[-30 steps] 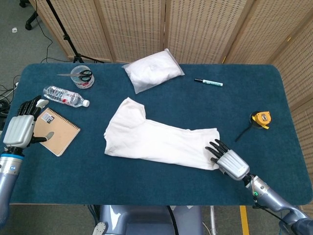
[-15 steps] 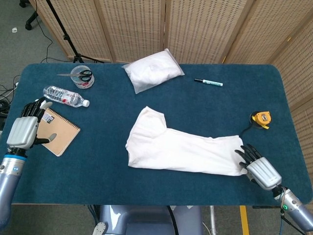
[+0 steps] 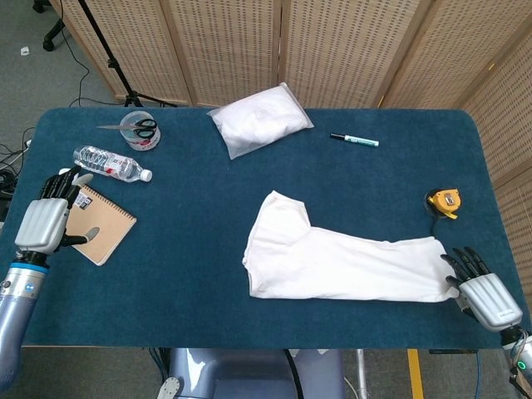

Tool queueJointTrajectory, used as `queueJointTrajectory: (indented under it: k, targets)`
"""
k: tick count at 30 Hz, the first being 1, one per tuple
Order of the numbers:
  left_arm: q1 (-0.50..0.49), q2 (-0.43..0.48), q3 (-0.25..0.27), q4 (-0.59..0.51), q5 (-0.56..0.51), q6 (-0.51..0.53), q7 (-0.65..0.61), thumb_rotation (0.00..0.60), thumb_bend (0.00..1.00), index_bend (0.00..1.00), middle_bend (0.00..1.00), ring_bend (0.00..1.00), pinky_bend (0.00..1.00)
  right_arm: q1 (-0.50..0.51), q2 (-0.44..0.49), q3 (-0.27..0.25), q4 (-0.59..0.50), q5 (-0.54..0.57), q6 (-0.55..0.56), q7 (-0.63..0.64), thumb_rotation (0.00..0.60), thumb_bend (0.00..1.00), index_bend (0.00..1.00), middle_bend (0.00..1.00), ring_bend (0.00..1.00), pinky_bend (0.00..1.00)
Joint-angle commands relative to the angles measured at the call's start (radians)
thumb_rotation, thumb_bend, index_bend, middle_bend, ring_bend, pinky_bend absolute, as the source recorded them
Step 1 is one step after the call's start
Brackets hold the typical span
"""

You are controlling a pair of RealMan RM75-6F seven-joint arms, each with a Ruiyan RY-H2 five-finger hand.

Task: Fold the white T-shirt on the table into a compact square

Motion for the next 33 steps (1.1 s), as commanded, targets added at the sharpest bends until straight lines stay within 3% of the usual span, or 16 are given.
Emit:
queueJointTrajectory:
  k: [1, 13, 19, 26, 33]
  targets:
    - [0.0, 0.0, 0.0, -0.001, 0.0, 0.001, 0.001, 0.6, 0.2, 0.0, 0.0, 0.0, 0.0, -0.018, 0.003, 0.019, 0.03, 0.025, -0.009, 0.031, 0.6, 0.62, 0.7, 0.15, 0.0, 0.0]
    - [0.001, 0.002, 0.0, -0.002, -0.001, 0.0, -0.001, 0.6, 0.2, 0.0, 0.0, 0.0, 0.0, -0.051, -0.001, 0.04, 0.135, 0.058, -0.067, 0.096, 0.6, 0.62, 0.7, 0.15, 0.0, 0.0]
    - [0.001, 0.003, 0.002, -0.005, 0.004, 0.0, -0.003, 0.6, 0.2, 0.0, 0.0, 0.0, 0.0, -0.037, -0.005, 0.049, 0.124, 0.035, -0.03, 0.103, 0.6, 0.62, 0.7, 0.15, 0.0, 0.0]
    - [0.001, 0.005, 0.004, -0.01, 0.009, -0.002, -0.006, 0.6, 0.2, 0.0, 0.0, 0.0, 0.0, 0.059, 0.018, 0.054, -0.036, -0.057, 0.044, 0.03, 0.6, 0.62, 0.7, 0.15, 0.0, 0.0]
    - [0.004, 0.013, 0.005, -0.013, 0.014, -0.002, -0.021, 0.6, 0.2, 0.0, 0.0, 0.0, 0.0, 0.202, 0.041, 0.068, -0.302, -0.153, -0.023, -0.147, 0.6, 0.62, 0.71, 0.15, 0.0, 0.0]
